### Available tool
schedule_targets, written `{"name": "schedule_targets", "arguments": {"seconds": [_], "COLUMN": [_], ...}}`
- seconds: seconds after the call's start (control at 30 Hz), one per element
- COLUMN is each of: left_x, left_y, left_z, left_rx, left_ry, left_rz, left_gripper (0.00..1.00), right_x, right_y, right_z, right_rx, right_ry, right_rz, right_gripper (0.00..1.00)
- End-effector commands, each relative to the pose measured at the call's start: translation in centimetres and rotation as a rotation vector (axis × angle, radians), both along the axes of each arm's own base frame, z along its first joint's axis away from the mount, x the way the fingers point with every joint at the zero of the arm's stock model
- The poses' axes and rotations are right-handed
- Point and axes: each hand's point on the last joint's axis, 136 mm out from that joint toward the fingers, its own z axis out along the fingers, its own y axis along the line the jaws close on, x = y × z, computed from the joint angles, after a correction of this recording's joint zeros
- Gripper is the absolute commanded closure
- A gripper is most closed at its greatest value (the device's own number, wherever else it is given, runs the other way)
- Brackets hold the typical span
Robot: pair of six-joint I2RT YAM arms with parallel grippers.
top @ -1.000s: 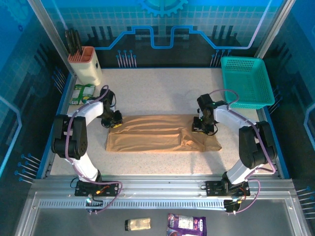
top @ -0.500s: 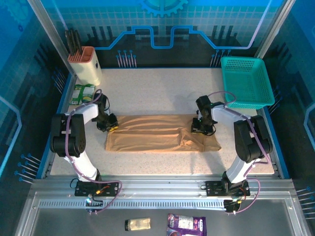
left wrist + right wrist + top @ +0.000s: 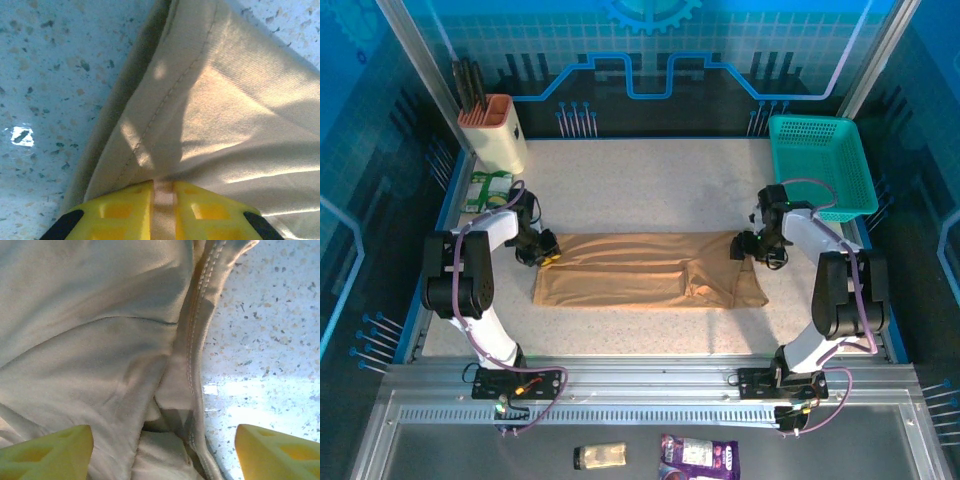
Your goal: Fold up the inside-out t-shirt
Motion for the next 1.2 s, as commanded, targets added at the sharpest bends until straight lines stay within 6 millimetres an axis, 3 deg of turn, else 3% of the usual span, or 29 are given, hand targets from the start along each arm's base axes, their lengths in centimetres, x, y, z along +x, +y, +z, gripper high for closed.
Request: {"name": "schedule_targets", "arguments": {"seconds": [0.0,0.2,0.4,0.63,0.9,1.17], "left_x": [0.6,0.5,0.5,0.5,0.6,0.5], "left_y": [0.3,0.3,0.3,0.4,0.4,0.5], "left_z": [0.9,1.3,1.4,1.6,1.8,1.8], "left_rx": [-0.013,-0.006,-0.005,0.001,-0.002,0.002], "left_ry": [-0.023,-0.03,-0.032,-0.031,-0.033,-0.034], "left_rz": [0.023,0.024,0.025,0.022,0.021,0.023], "left_gripper": [0.81,0.81,0.81,0.81,0.81,0.8], "right_x": [-0.5,-1.5,-2.1,-2.4,-2.8,-2.6], "right_y": [0.5,0.3,0.6,1.7,1.5,1.2], "right_z": [-1.1,-3.1,-4.1,-2.8,-2.9,-2.9], "right_rx": [0.045,0.04,0.055,0.097,0.084,0.061], "right_ry": [0.048,0.121,0.167,0.162,0.199,0.2], "right_rz": [0.029,0.029,0.032,0.046,0.05,0.045], "right_gripper": [0.22,0.24,0.34,0.38,0.49,0.66]}}
